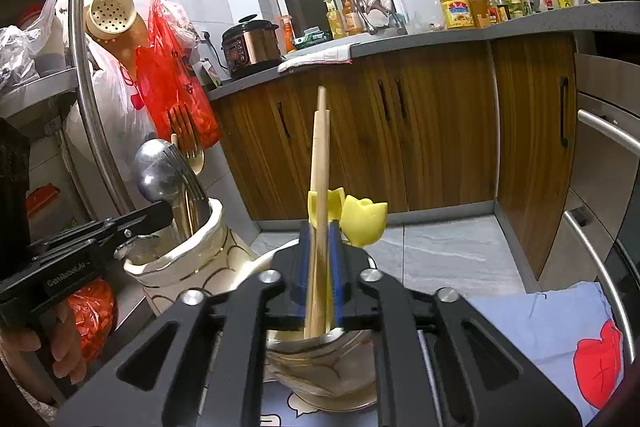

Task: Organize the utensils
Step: 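Open the left tool over the larger pot while the right tool releases the chopstick into the smaller pot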

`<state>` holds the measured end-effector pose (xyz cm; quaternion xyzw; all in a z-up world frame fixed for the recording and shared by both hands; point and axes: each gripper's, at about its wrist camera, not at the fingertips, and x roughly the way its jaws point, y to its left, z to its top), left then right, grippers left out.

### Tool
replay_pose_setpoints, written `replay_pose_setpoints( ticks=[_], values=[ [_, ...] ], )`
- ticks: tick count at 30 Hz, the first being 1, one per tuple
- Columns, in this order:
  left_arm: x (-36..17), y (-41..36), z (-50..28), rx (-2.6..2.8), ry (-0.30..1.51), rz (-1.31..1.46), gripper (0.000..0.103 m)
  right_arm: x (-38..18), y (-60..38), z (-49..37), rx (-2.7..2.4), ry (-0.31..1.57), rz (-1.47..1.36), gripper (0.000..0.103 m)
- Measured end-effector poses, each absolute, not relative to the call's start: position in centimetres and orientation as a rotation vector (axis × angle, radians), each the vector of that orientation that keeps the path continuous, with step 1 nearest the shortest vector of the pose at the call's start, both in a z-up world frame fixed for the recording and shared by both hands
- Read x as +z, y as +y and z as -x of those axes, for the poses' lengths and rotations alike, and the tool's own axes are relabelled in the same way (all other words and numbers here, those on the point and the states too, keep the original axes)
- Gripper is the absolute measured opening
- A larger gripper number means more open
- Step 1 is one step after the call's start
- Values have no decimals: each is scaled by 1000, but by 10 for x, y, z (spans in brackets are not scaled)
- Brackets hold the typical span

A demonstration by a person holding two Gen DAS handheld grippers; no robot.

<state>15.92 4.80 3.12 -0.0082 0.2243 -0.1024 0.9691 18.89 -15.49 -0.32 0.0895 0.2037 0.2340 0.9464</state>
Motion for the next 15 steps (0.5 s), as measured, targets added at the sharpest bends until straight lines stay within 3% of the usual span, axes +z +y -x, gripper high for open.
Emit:
replay_pose_setpoints(
  ticks=[3,5,8,12,14,15],
  values=[
    [30,47,-160,-212,459,16,3,-1,-154,-186,484,406,-179,29],
    [30,46,-160,-210,463,10,8,4,-154,-182,478,397,-164,30],
    [37,46,-151,-191,453,21,32,13,-158,-174,478,399,-166,45],
    [51,46,-129,-192,431,21,42,29,-171,-153,464,401,-156,55],
    [57,45,-119,-196,427,27,64,34,-177,-142,466,411,-155,61],
    [59,44,-112,-201,422,30,67,36,-180,-136,468,416,-153,64]
  ],
)
